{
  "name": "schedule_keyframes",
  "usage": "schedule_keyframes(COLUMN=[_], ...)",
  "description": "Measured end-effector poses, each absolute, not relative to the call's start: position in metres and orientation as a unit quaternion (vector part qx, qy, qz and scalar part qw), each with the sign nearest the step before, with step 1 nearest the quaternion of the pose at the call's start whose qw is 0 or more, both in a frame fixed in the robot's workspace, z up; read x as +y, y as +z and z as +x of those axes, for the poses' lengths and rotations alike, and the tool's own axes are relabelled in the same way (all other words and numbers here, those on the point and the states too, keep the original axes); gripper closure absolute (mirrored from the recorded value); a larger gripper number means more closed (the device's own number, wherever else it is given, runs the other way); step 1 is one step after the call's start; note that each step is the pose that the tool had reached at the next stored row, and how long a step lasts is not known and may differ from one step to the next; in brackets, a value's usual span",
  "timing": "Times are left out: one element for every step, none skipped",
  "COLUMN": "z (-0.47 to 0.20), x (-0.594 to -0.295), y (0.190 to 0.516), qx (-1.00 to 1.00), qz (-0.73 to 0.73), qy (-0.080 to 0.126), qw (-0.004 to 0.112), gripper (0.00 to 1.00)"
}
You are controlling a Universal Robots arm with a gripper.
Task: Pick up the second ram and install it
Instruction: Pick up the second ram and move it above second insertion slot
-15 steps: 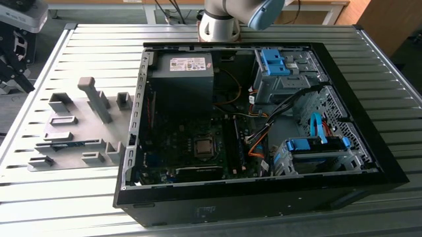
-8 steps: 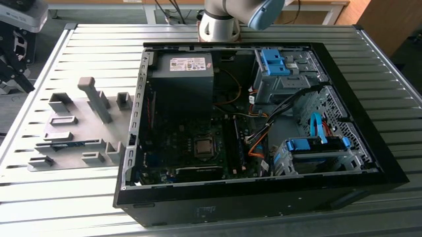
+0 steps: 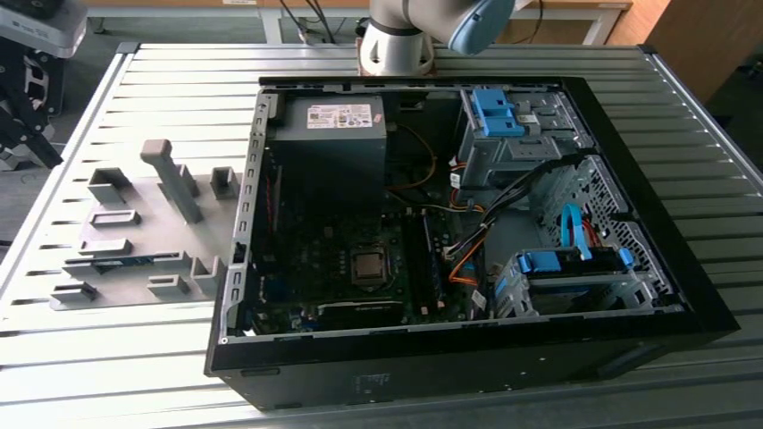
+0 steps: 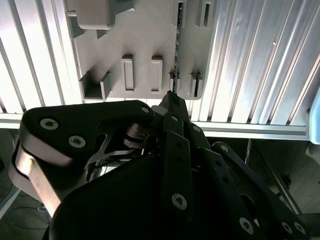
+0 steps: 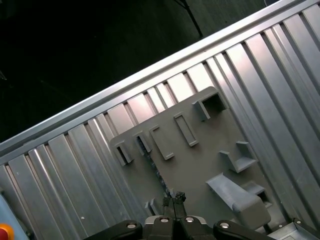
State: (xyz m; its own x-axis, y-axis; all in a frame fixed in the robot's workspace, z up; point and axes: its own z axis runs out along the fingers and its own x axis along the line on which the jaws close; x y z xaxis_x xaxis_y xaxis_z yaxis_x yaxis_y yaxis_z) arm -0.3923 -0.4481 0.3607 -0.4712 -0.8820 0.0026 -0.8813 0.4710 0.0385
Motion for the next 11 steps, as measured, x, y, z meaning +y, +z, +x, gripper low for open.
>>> schedule_keyframes(z=[-0.3923, -0.3923, -0.3923, -0.3923, -0.3923, -0.3923, -0.3923, -0.3923, -0.3923, -0.3923, -0.3923], x=[-0.4481, -0.4481, -0.4481, -0.4481, -0.4481, -0.4481, -0.4481, -0.4481, -0.4481, -0.4481, -0.4481], y=[0.3607, 0.3608, 0.3608, 0.3608, 0.3607, 0.3607, 0.3607, 0.3607, 0.3607, 0.3608, 0.3608], qx=[-0.857, -0.857, -0.856, -0.856, -0.856, -0.856, -0.855, -0.855, -0.855, -0.854, -0.854], qz=[0.515, 0.515, 0.516, 0.516, 0.517, 0.517, 0.518, 0.518, 0.519, 0.519, 0.52], qy=[-0.016, -0.016, -0.016, -0.016, -0.016, -0.016, -0.016, -0.016, -0.016, -0.016, -0.016], qw=[0.011, 0.011, 0.011, 0.011, 0.011, 0.011, 0.011, 0.011, 0.011, 0.011, 0.011], gripper=[0.89, 0.89, 0.89, 0.89, 0.89, 0.89, 0.89, 0.89, 0.89, 0.89, 0.89])
